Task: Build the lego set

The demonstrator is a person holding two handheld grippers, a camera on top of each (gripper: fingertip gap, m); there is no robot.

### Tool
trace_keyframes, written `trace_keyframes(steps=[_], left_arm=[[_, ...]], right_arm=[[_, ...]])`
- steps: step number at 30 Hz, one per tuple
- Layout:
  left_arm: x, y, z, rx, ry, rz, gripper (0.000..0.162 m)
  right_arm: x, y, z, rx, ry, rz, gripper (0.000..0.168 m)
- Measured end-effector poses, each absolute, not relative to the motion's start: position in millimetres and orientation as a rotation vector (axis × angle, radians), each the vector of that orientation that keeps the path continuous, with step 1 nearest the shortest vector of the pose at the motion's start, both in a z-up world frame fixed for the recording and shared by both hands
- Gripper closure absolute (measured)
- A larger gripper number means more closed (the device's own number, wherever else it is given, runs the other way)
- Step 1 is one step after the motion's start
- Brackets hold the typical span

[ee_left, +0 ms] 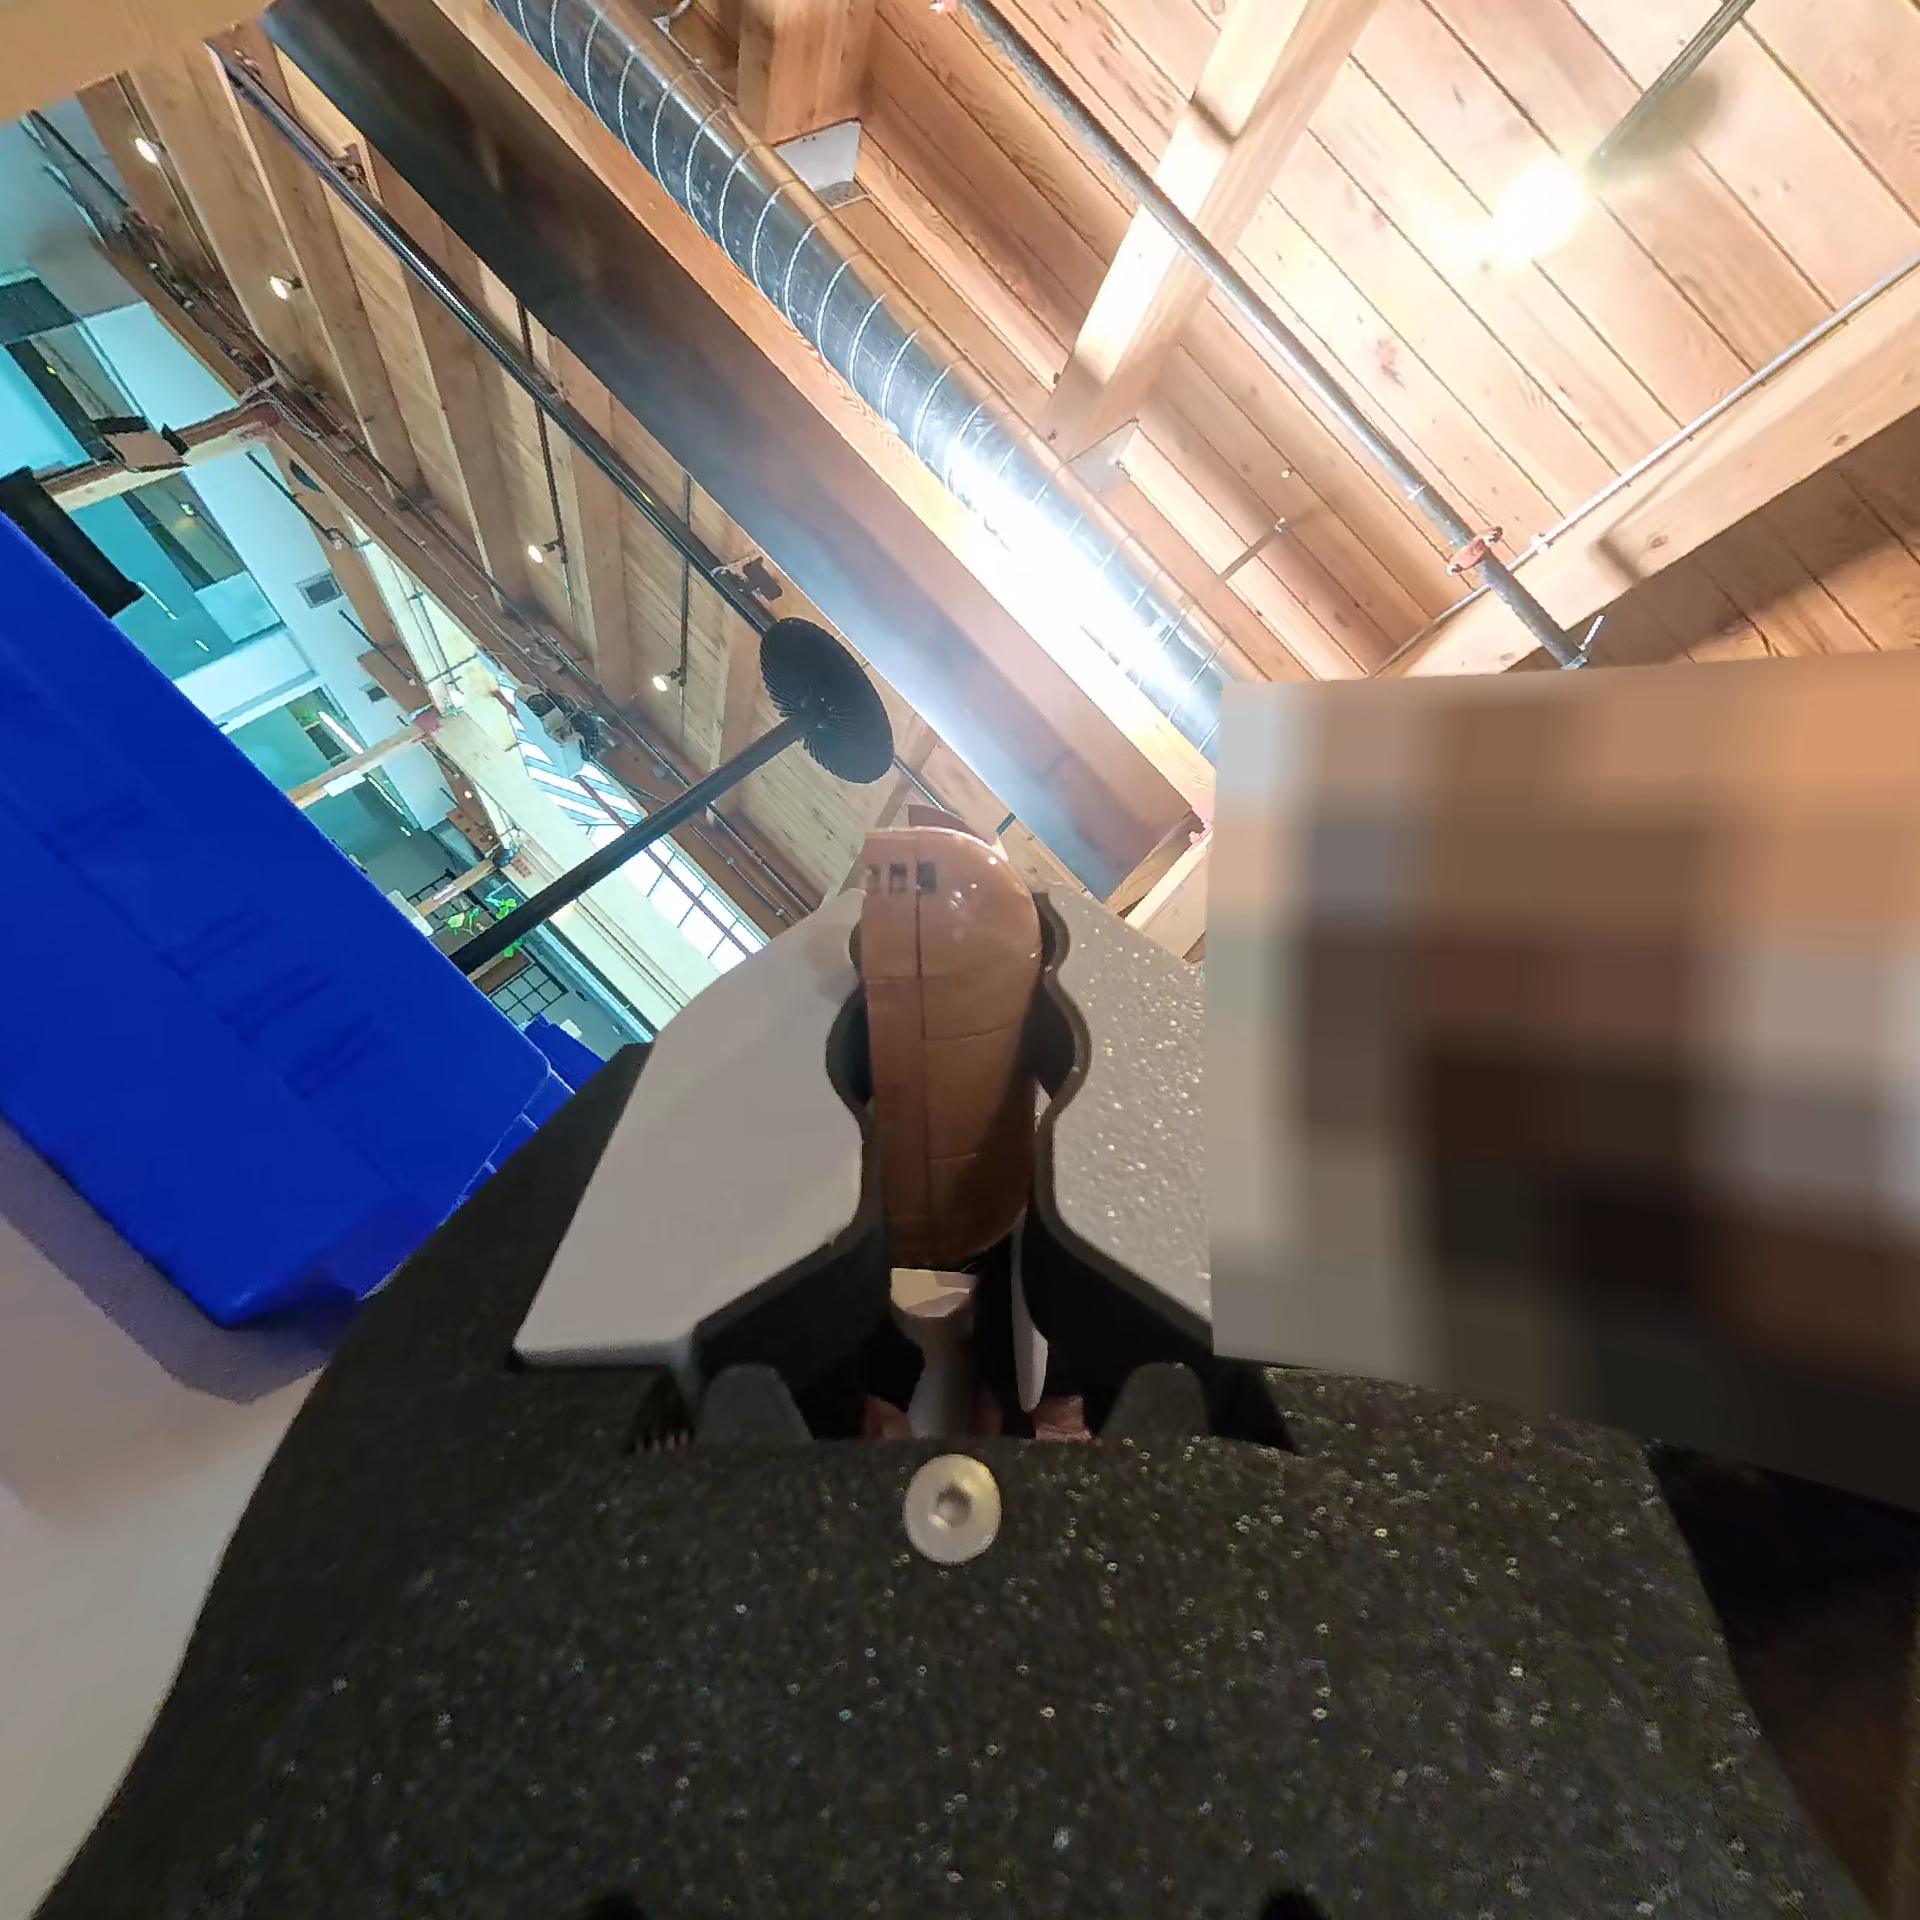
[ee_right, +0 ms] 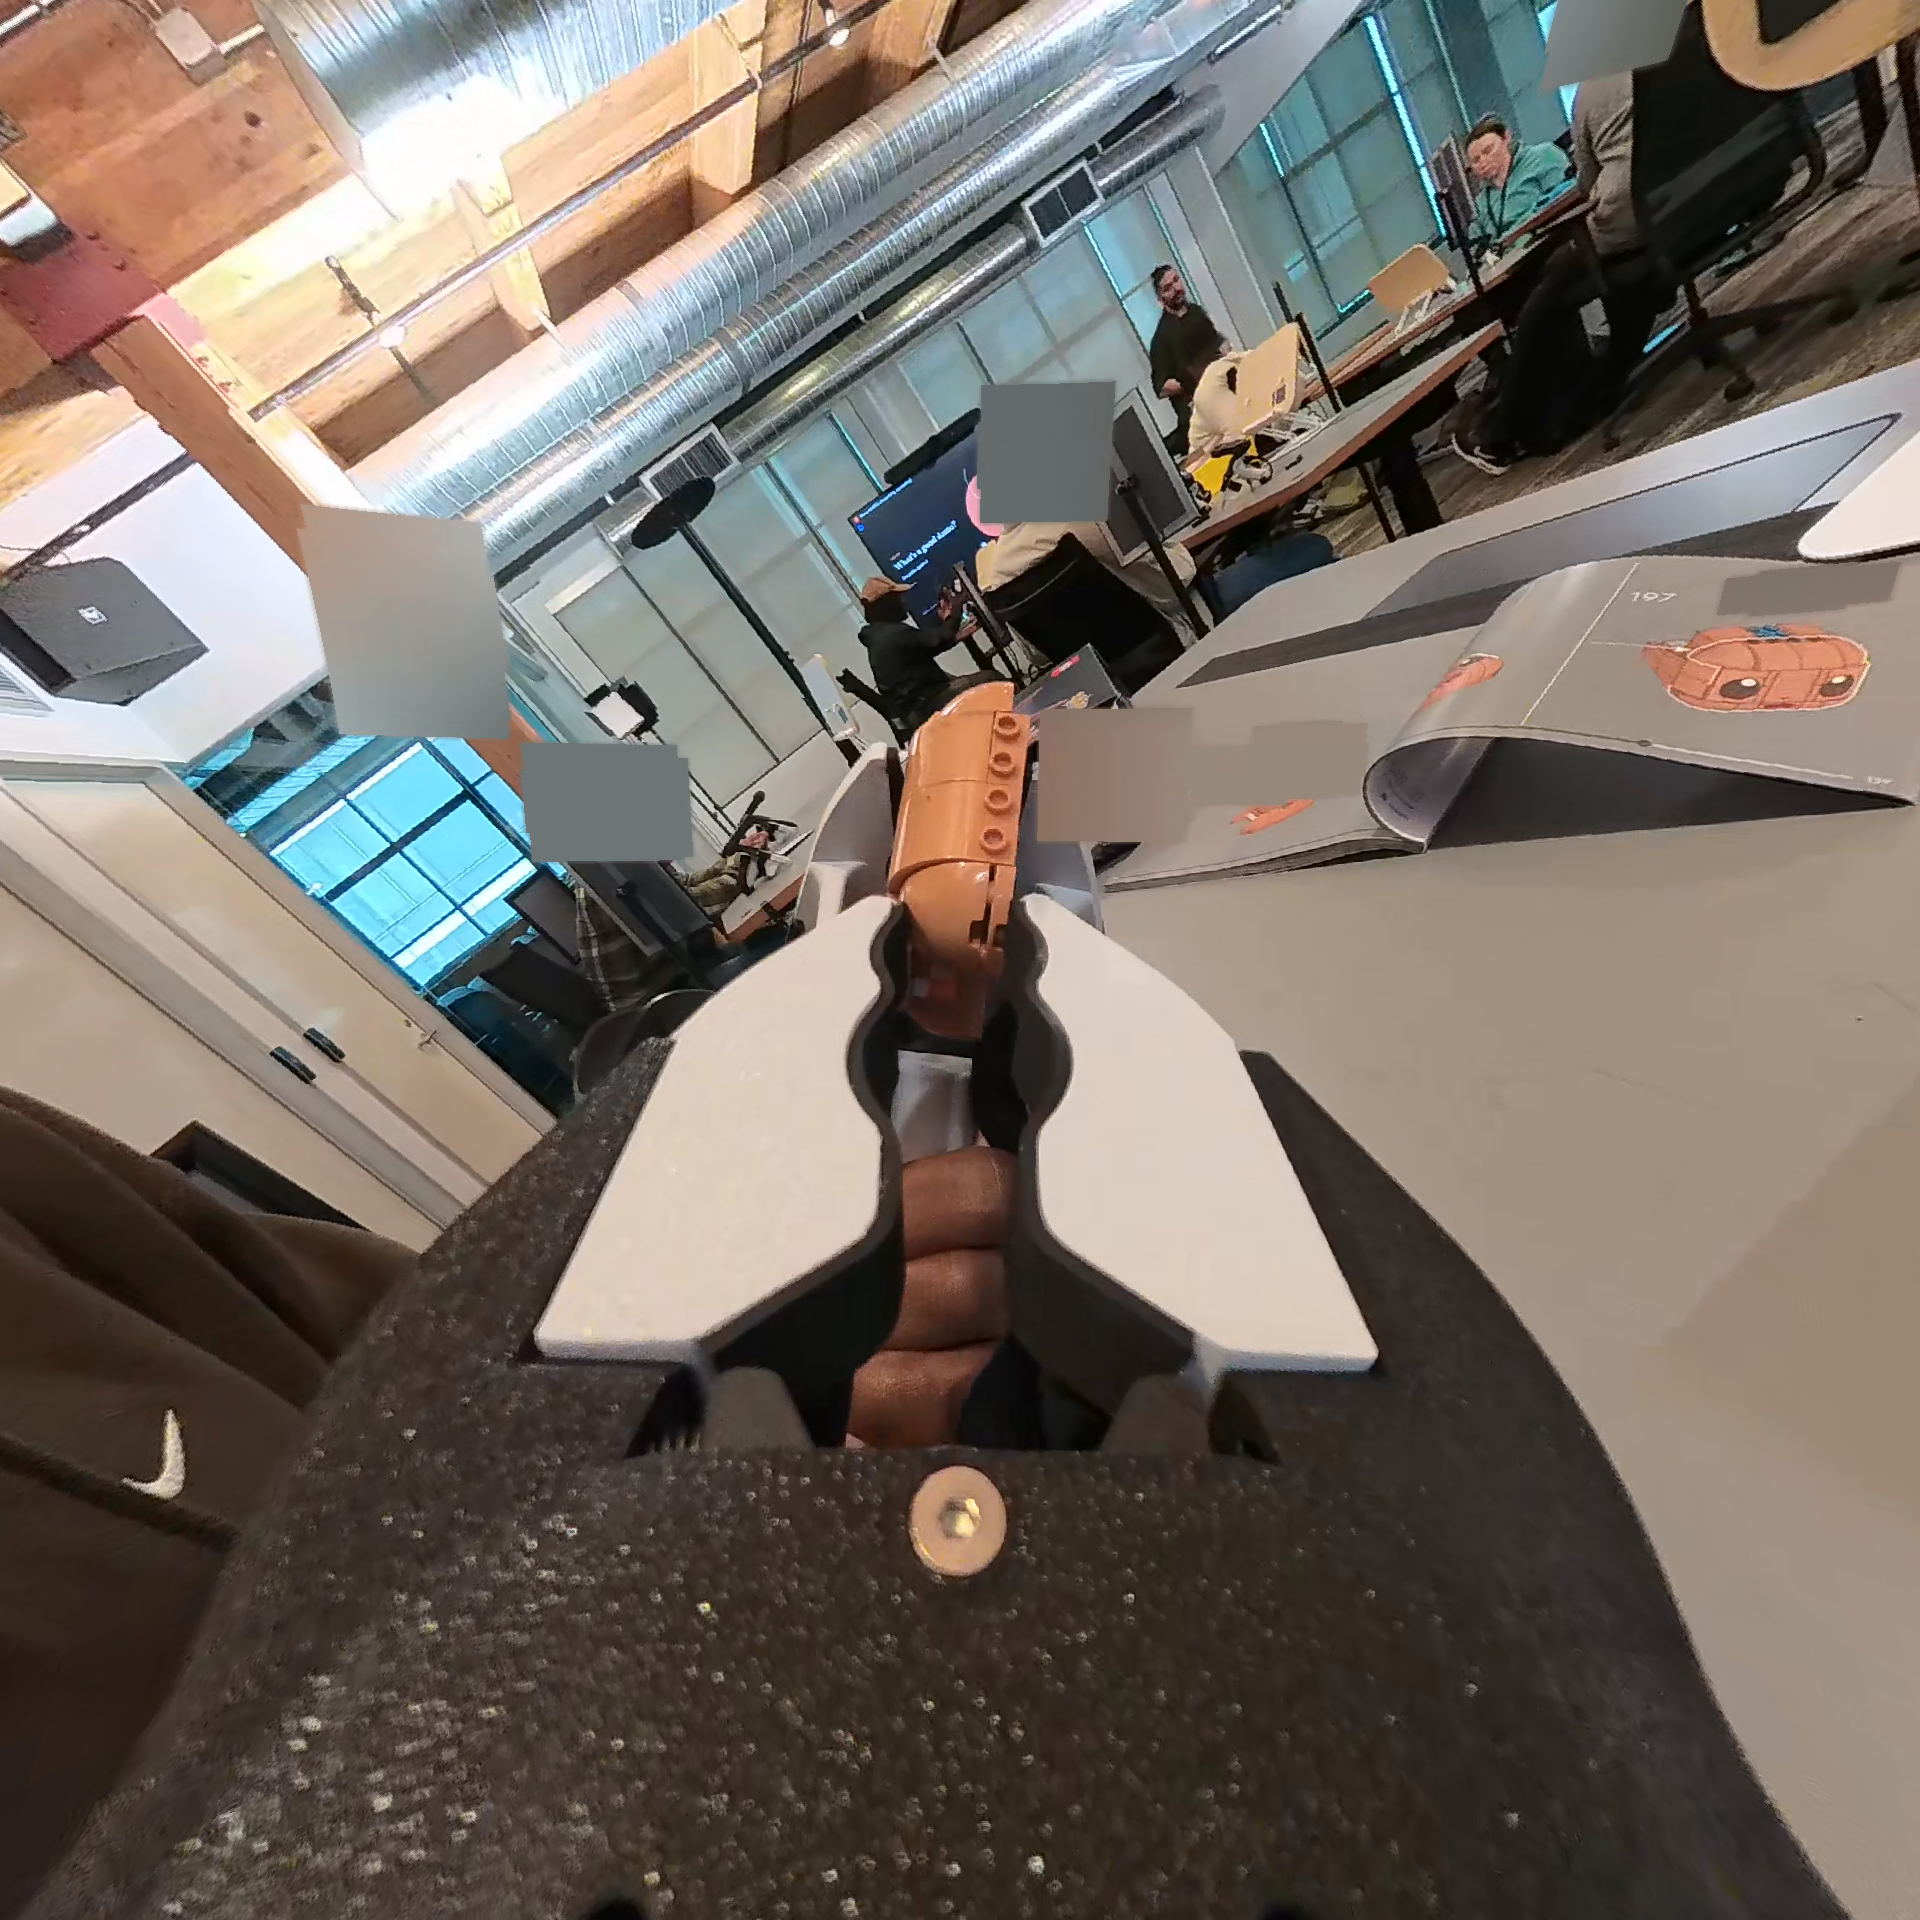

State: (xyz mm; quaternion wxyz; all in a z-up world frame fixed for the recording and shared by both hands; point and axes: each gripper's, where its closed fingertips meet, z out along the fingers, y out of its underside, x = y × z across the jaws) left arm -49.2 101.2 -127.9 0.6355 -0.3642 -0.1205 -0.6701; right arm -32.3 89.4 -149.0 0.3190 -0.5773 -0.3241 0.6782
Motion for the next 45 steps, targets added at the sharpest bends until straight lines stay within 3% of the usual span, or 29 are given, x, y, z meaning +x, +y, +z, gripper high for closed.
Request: trace_keyframes(steps=[30, 34, 45], left_arm=[[-47, 95, -125, -0.78, -0.251, -1.533, 0.135], [-54, 87, -118, -0.696, -0.24, -1.525, 0.135], [-48, 79, -111, -0.676, -0.17, -1.516, 0.135]], right_arm=[[-30, 85, -146, -1.468, -0.835, 1.788, 0.152], [-32, 77, -148, -1.488, -0.827, 1.844, 0.137], [-29, 72, -135, -1.403, -0.803, 1.817, 0.152]])
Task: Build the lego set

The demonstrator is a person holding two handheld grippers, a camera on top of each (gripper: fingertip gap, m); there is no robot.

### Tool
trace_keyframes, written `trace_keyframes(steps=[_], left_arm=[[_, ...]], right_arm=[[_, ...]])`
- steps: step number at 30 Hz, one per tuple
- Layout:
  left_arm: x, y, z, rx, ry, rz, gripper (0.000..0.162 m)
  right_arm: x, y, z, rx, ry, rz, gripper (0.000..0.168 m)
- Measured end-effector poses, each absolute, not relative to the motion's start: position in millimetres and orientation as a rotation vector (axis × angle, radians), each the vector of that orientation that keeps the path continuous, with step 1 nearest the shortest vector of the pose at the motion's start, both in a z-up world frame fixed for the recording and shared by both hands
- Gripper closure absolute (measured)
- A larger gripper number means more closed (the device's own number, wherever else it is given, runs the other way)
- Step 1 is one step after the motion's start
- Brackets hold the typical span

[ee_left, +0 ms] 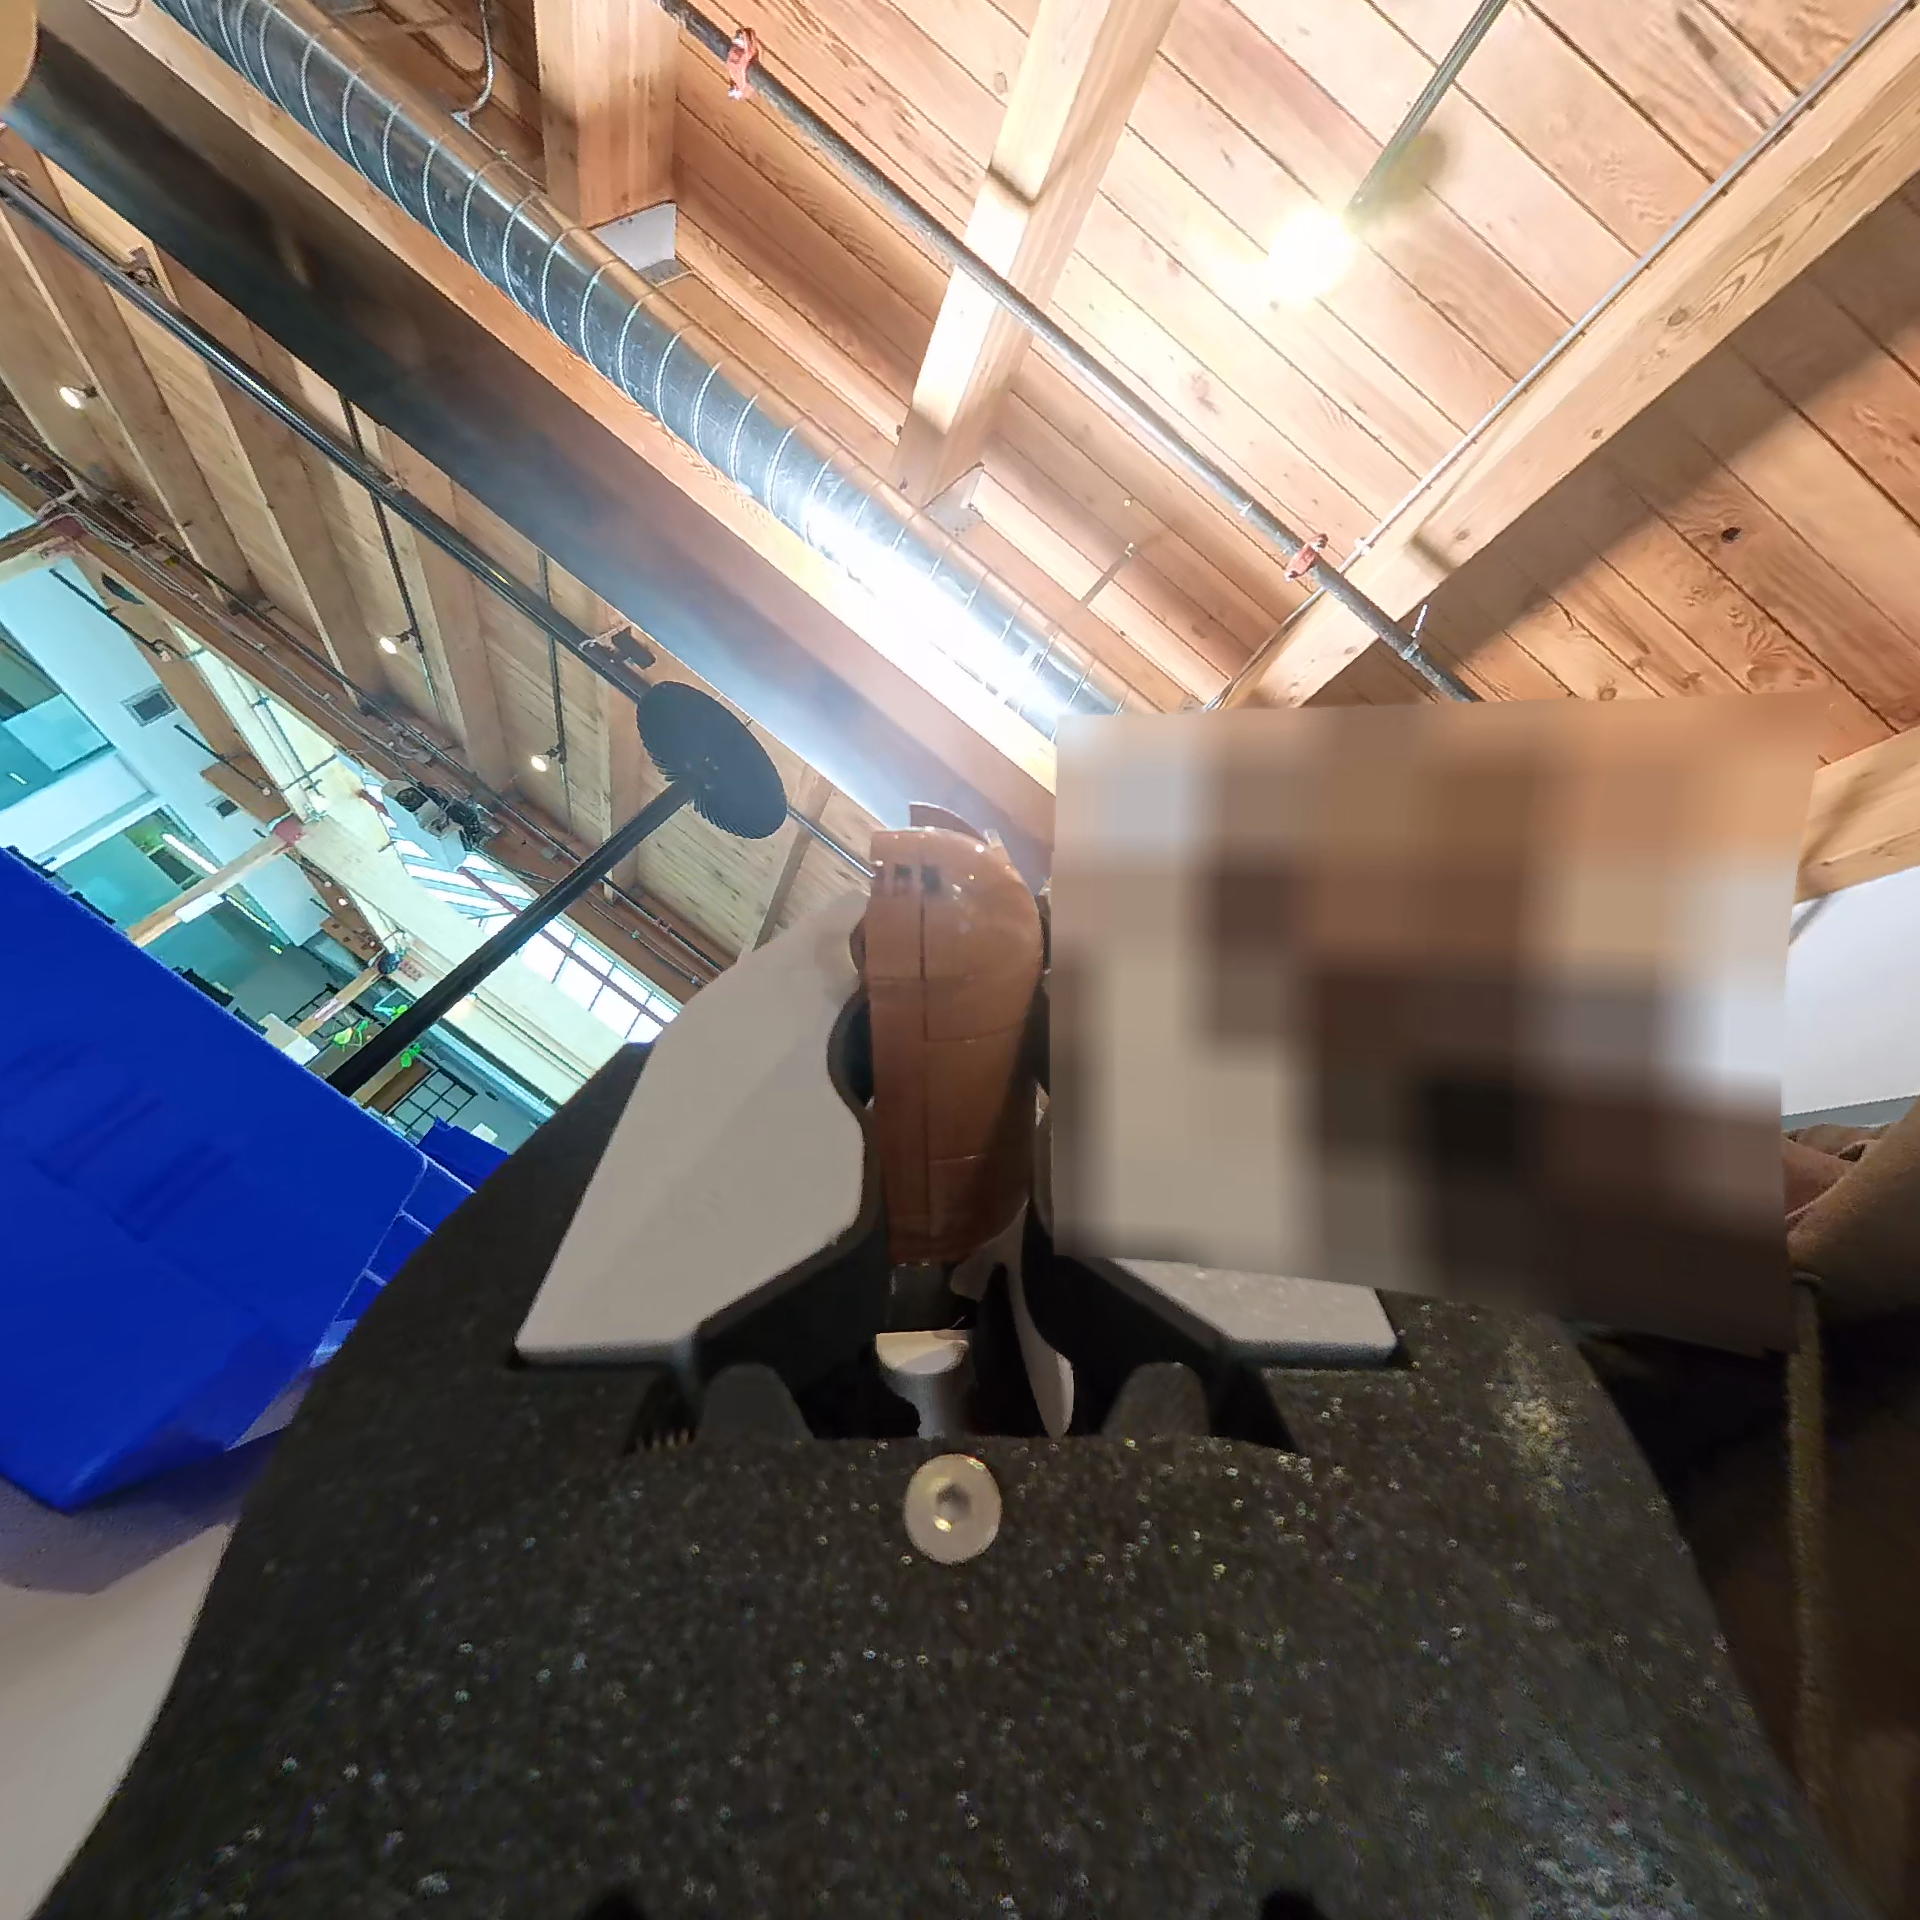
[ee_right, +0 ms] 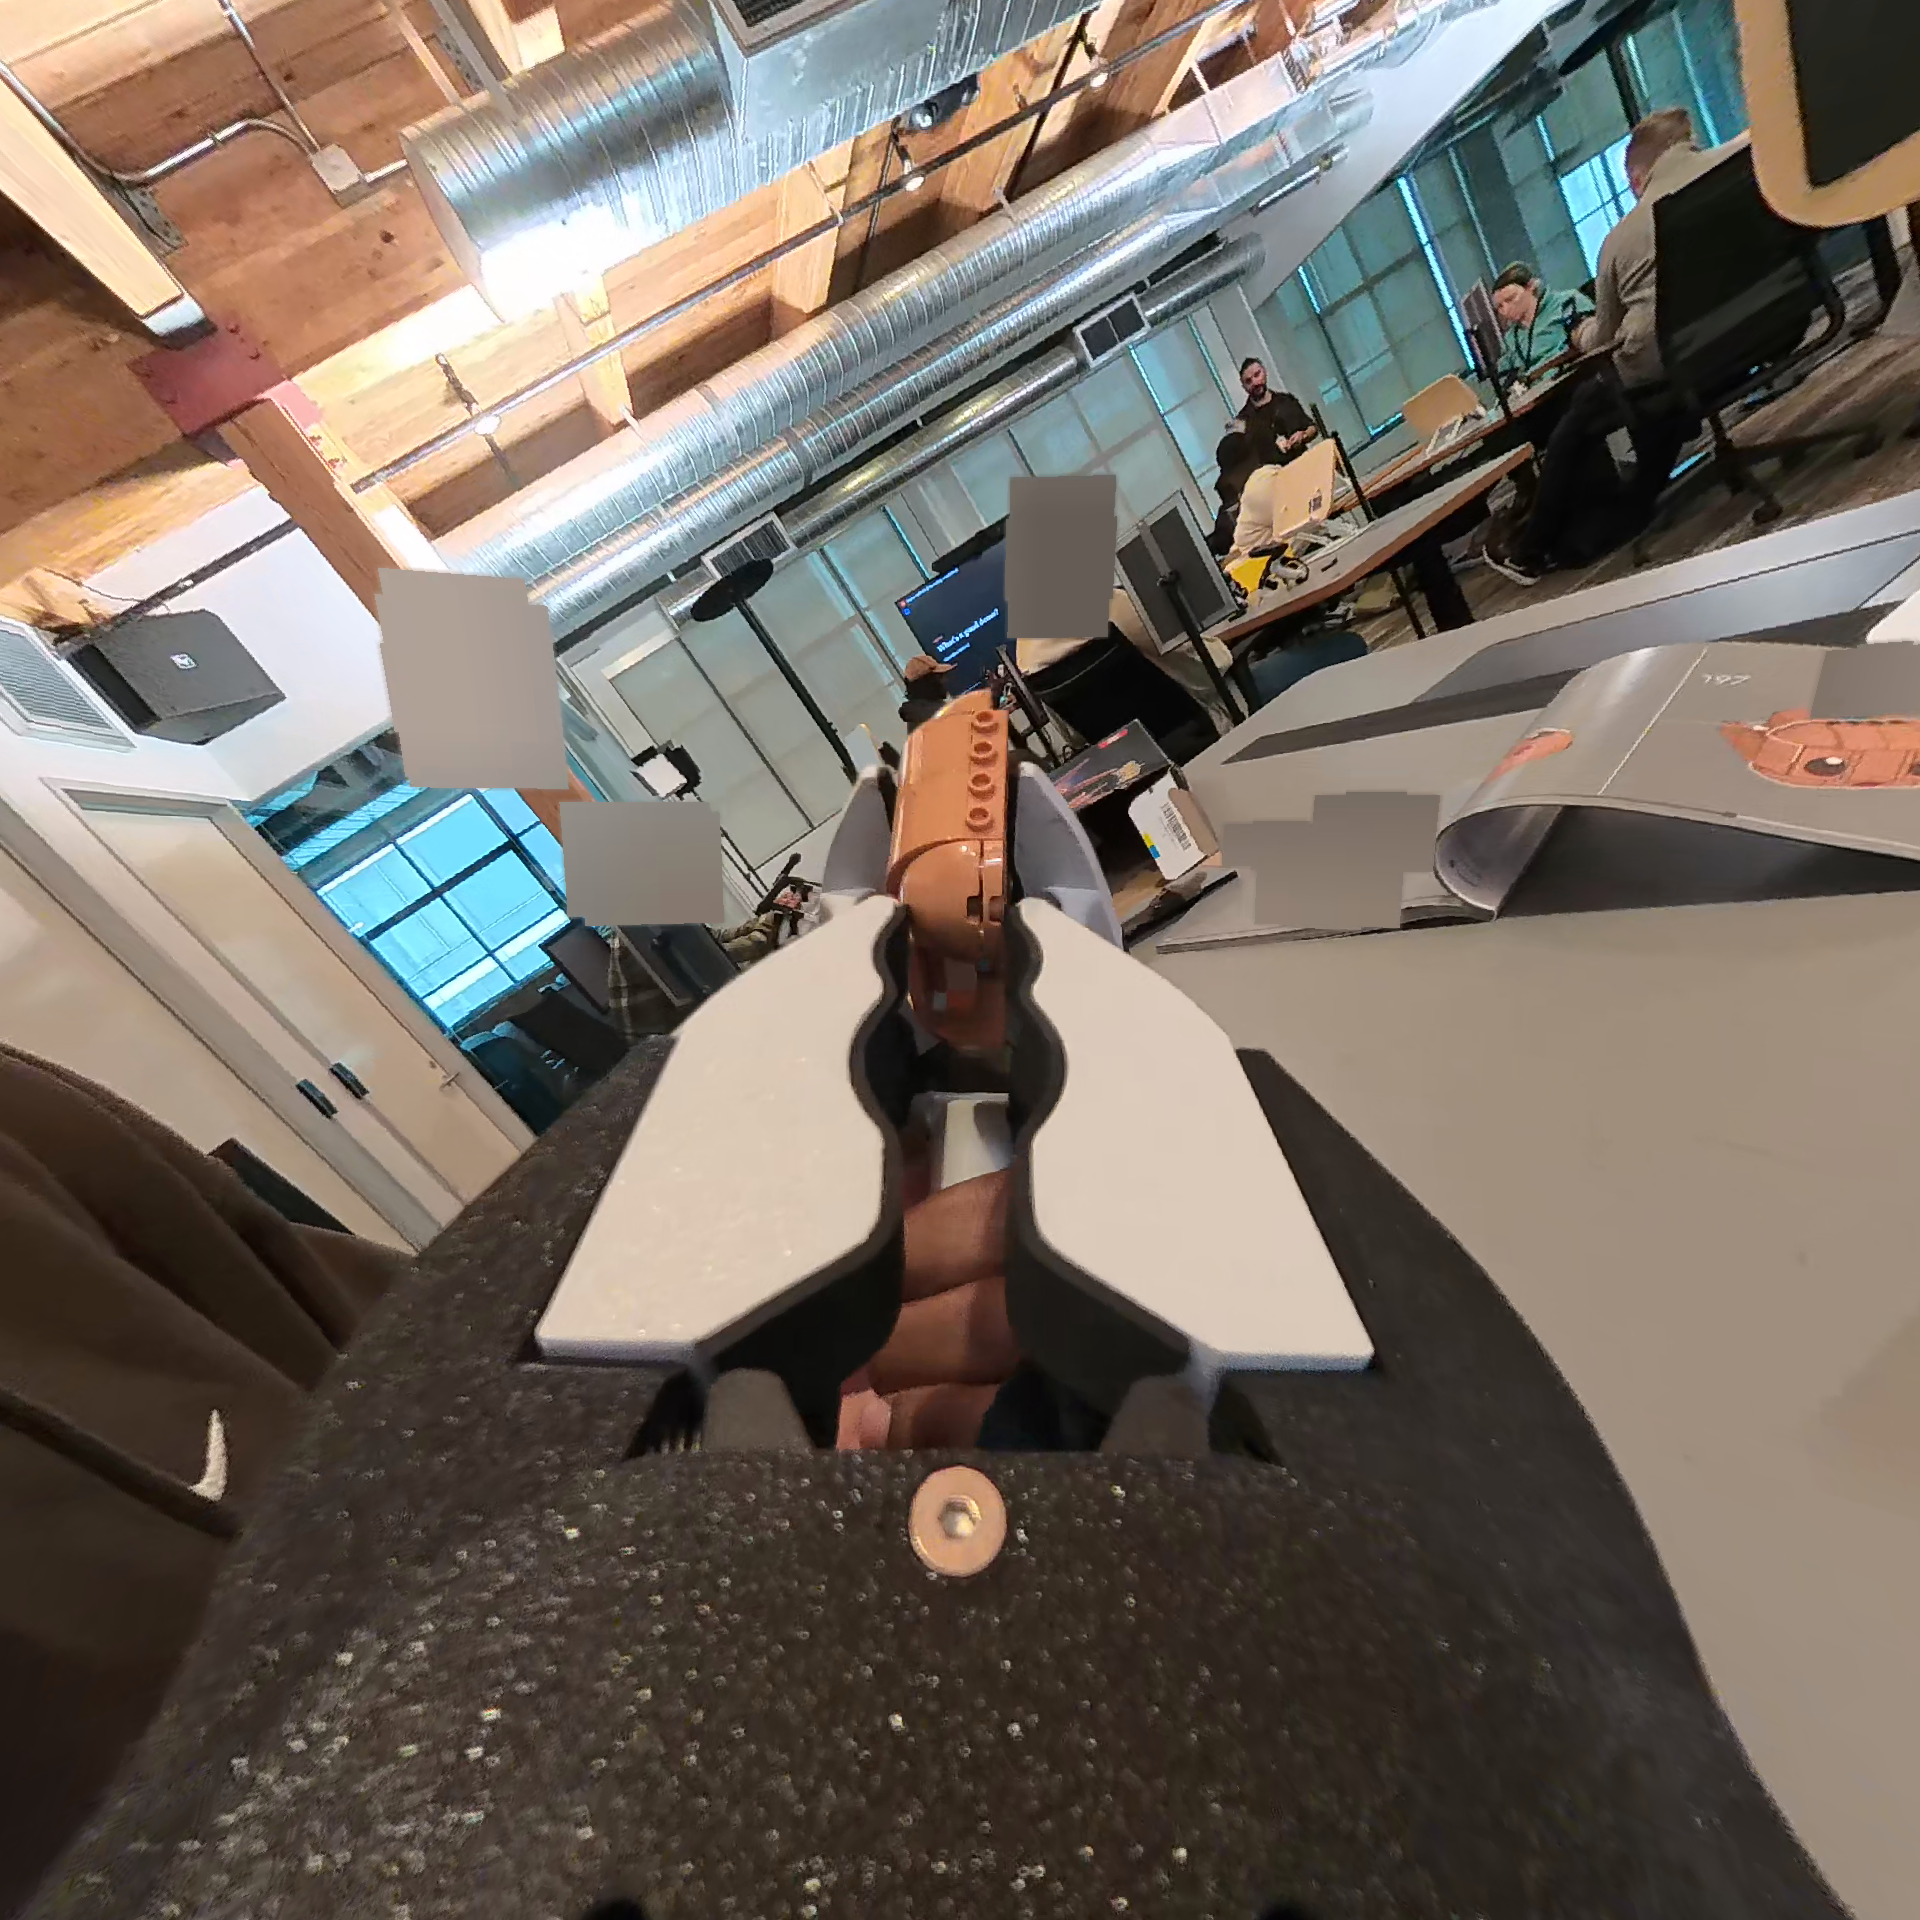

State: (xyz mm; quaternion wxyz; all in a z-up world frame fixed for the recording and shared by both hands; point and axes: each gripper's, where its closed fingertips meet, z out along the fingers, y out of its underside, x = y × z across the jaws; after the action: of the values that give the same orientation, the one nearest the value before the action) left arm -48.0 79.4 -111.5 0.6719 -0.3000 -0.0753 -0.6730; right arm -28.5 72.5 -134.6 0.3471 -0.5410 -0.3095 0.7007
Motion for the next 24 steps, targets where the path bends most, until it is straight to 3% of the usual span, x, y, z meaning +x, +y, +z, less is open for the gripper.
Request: trace_keyframes(steps=[24], left_arm=[[-44.0, 79.7, -113.2, -0.707, -0.152, -1.53, 0.135]], right_arm=[[-25.5, 70.9, -136.7, -1.367, -0.848, 1.788, 0.154]])
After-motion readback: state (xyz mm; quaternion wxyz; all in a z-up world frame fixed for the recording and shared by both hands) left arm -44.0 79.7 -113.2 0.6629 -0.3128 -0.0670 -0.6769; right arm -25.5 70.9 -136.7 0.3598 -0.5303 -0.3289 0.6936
